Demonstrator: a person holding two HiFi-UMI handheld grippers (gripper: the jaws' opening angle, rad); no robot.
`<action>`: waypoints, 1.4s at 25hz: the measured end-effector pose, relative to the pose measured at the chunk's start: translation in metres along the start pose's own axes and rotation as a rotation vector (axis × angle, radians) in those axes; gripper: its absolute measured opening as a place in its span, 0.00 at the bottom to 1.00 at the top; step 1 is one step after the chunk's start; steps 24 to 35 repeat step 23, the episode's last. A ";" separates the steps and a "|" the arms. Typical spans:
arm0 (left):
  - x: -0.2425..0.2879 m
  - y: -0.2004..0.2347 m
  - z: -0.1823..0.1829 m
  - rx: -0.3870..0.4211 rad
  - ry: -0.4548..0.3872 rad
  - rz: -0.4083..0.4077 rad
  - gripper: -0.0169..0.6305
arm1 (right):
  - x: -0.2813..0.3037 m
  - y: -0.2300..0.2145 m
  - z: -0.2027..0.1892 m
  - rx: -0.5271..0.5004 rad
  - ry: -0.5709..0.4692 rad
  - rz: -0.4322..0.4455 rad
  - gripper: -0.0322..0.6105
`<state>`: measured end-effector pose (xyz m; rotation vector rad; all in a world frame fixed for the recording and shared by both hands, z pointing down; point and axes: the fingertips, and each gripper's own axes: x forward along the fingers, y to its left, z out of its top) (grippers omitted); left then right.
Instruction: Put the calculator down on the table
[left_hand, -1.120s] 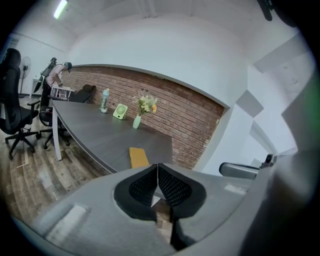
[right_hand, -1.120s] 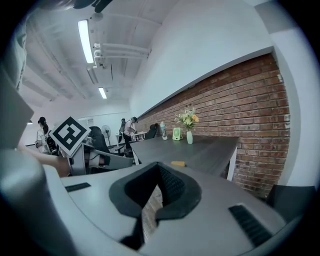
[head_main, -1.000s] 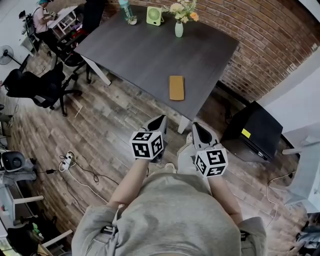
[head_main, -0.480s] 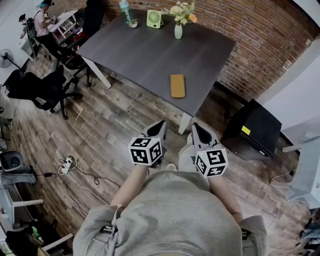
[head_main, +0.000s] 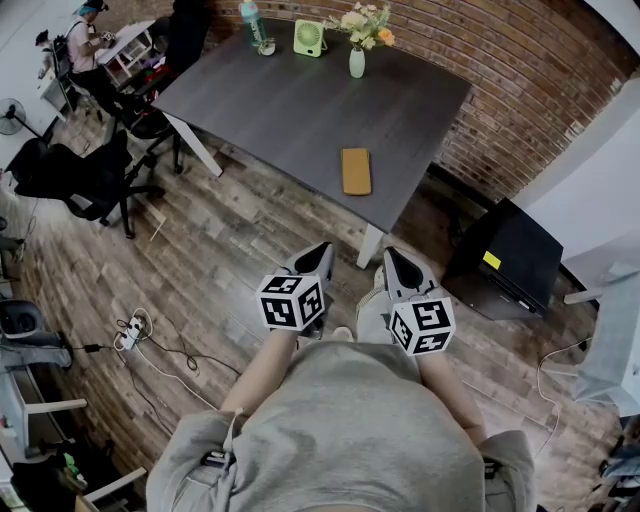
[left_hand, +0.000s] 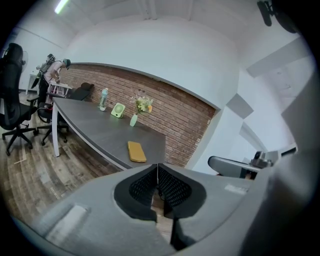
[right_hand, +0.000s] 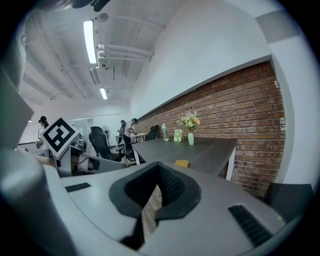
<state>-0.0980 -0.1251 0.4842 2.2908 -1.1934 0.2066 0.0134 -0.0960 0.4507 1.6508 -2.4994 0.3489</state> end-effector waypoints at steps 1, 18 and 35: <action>0.000 0.000 0.000 -0.001 0.002 -0.002 0.06 | 0.000 0.000 0.000 -0.003 0.002 -0.004 0.05; 0.008 0.003 0.001 -0.006 0.015 -0.009 0.06 | 0.009 -0.004 0.003 -0.001 0.000 0.004 0.05; 0.011 0.003 0.004 -0.008 0.021 -0.011 0.06 | 0.012 -0.007 0.005 0.003 0.004 0.006 0.05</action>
